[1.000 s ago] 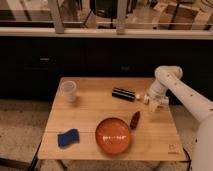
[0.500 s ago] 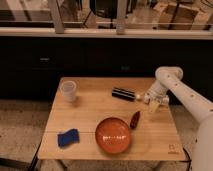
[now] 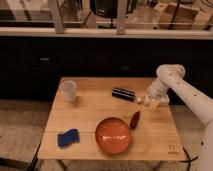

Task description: Stand the bottle upright

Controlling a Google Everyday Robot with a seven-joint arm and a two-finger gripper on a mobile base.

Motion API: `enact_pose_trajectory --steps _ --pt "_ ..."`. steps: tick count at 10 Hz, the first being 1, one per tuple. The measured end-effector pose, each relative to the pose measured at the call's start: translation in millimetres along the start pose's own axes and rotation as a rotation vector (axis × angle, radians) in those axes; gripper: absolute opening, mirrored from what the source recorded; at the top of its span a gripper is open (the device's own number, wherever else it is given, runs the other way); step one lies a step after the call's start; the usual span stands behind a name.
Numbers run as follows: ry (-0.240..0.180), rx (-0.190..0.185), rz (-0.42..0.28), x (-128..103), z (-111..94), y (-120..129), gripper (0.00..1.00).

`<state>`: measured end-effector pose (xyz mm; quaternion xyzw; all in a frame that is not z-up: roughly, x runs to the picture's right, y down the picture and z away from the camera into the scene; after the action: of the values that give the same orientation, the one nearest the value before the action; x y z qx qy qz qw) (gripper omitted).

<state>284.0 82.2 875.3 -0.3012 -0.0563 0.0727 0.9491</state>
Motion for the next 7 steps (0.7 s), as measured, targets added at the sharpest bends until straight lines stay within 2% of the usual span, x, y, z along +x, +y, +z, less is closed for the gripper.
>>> enact_pose_trajectory --steps 2,3,4,5,6,7 --pt "-0.006 0.020 -0.042 4 1 -6 0.80" --pt "-0.016 0.021 -0.086 10 5 -8 0.80" --pt "-0.039 0.014 -0.144 14 9 -11 0.80" --pt "-0.062 0.000 -0.231 20 18 -13 0.80" --pt "-0.074 -0.009 -0.289 21 26 -15 0.80" --pt "-0.078 -0.021 -0.319 22 36 -15 0.80"
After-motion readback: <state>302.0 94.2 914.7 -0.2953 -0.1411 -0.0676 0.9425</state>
